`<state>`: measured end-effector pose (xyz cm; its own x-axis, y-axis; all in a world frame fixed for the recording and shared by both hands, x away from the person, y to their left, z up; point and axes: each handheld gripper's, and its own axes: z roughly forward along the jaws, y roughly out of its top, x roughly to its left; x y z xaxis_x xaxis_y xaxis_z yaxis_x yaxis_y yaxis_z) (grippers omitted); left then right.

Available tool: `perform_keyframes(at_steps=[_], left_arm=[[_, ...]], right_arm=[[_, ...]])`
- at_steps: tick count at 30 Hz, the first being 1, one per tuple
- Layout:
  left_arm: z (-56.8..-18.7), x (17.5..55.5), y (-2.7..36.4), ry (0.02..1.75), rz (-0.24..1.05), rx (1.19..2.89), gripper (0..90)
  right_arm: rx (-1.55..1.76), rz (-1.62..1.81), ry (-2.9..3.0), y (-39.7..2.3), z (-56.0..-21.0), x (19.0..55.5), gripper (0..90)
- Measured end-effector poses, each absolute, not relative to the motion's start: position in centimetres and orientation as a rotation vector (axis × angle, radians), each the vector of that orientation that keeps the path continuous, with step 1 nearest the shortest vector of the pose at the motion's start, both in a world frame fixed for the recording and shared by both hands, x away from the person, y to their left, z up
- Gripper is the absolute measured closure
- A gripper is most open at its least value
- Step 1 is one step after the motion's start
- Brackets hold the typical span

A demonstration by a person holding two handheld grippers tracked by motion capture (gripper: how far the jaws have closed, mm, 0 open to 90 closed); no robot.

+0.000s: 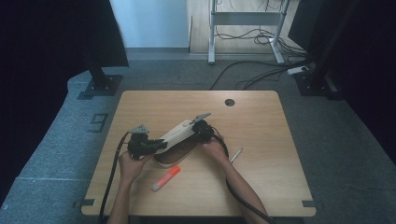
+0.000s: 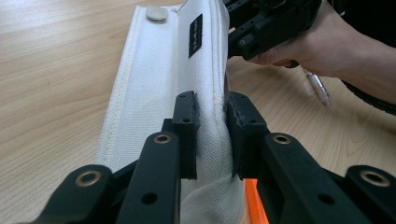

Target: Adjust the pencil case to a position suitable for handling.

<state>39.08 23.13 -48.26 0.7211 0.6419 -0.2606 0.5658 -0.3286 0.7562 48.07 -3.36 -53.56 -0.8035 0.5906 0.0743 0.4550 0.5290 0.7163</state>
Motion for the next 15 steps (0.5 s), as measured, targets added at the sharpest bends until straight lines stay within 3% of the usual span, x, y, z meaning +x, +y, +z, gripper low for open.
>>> perform_keyframes(at_steps=[15], left_arm=[[-48.3,39.1,23.1,0.933,0.137,2.024,76.2]], right_arm=[[0.836,1.094,2.606,-4.7,-51.9,47.1,44.0]])
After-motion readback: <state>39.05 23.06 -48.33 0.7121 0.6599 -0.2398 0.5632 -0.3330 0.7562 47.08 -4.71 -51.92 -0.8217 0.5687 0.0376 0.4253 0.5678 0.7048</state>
